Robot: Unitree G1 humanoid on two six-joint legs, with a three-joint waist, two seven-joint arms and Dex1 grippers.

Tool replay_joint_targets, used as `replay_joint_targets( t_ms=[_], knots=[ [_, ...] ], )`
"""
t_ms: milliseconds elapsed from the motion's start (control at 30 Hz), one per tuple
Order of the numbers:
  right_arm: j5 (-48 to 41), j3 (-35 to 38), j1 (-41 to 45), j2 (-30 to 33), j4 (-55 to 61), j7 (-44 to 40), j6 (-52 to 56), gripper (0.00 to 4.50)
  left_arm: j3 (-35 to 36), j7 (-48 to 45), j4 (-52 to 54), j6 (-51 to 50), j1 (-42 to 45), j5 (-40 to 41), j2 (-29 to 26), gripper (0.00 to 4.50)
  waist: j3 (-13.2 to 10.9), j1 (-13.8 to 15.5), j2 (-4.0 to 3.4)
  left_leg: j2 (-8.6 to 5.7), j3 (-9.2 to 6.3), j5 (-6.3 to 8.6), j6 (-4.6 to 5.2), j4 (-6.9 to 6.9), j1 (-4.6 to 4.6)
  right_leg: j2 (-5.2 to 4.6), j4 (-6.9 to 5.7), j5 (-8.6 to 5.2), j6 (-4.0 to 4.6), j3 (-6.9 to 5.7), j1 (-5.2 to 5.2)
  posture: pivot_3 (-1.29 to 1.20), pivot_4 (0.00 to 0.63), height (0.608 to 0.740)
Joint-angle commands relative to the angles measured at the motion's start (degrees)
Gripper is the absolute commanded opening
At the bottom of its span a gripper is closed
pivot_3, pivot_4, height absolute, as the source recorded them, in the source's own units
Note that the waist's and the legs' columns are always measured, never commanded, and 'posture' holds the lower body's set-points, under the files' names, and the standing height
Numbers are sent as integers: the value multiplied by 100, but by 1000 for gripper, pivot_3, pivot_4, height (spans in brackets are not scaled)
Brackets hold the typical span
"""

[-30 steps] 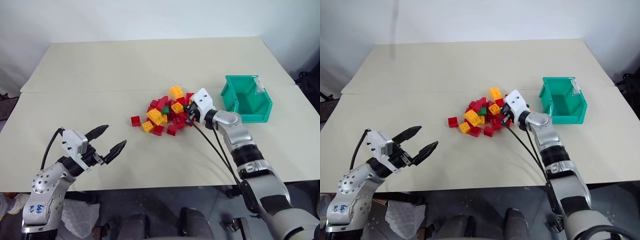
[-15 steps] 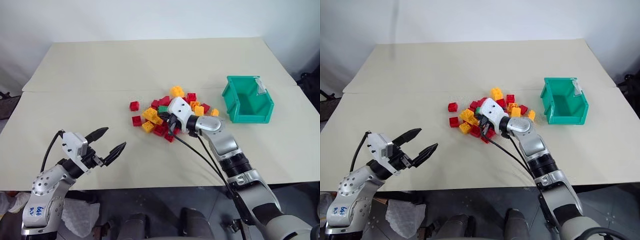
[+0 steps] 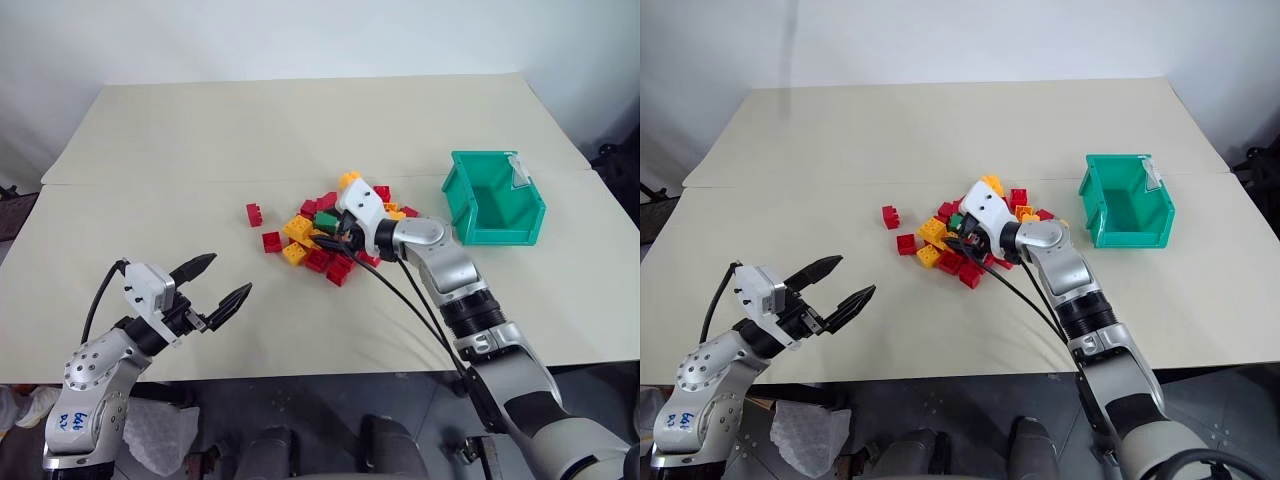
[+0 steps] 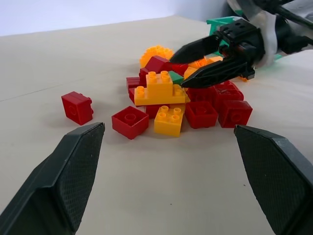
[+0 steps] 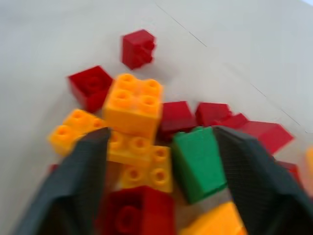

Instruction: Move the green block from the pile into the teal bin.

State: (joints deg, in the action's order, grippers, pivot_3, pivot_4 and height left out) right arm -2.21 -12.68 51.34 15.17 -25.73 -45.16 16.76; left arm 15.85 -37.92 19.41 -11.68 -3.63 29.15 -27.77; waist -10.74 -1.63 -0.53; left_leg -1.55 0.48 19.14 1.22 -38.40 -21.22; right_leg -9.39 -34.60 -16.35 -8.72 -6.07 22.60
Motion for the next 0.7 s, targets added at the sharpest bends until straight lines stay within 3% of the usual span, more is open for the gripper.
replay_joint_targets(
  t_ms=[33,500,700],
  knots=[
    [-2,101,325,60,-290,-67,209,4458,102,5,29,144,23,17,0,4500,0,-1,0,0,0,0,0,0,0,0,0,0,0,0,0,0,150,740],
    [-196,348,1552,92,-2370,-1056,331,4458,71,123,129,204,-83,-11,85,4500,0,-10,0,1,0,0,0,4,0,0,1,0,0,-1,0,0,150,740],
    [190,163,2030,60,-3253,-1158,-640,4458,82,131,154,199,-92,-2,75,4500,-1,-17,-1,0,1,0,0,7,-1,0,3,0,0,-1,1,0,150,740]
  ],
)
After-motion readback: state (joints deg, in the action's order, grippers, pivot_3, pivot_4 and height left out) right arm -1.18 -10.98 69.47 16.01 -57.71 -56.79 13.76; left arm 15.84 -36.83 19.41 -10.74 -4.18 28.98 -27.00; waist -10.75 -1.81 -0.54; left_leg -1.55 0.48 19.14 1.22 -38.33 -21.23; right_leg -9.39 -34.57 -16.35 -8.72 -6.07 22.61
